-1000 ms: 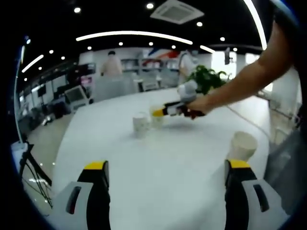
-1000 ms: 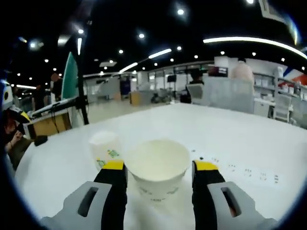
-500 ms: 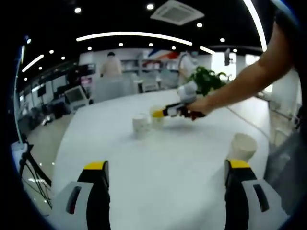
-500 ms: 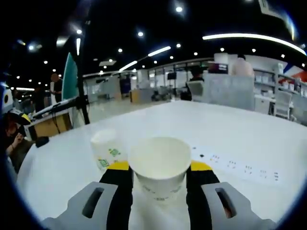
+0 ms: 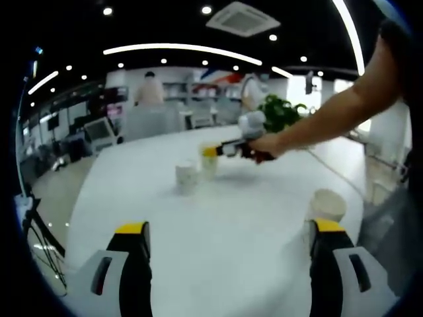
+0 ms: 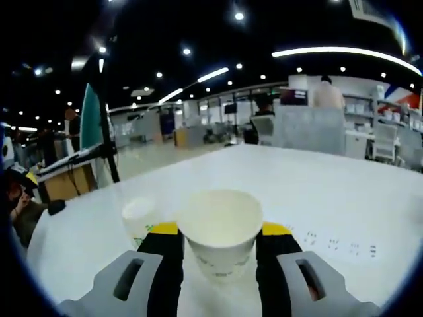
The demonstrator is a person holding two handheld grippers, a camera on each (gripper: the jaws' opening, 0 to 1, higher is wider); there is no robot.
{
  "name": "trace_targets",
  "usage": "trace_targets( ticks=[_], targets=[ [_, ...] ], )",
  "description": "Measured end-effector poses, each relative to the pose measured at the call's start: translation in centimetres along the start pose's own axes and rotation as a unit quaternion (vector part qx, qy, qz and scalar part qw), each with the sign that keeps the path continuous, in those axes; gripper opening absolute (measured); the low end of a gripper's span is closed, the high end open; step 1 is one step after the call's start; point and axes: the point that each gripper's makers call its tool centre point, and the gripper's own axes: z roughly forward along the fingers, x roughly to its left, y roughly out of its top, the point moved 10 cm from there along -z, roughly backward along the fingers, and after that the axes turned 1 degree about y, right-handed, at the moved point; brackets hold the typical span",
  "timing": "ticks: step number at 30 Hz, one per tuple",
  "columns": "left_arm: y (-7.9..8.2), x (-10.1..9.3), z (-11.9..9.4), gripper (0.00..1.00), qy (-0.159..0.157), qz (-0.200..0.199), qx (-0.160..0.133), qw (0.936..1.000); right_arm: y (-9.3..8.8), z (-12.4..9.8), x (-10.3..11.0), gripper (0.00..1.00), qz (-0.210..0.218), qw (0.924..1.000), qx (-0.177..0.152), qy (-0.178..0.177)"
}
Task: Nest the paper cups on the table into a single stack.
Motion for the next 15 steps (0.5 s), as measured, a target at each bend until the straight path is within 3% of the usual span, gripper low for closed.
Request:
trace_targets(
  ticks=[15],
  targets=[
    [0.6,0.0,-0.2,0.99,0.004,0.008,0.002,1.0000,3.5,-1.0,-0.9,0.41,0.001,0.9997,-0.019,-0.016]
  ],
)
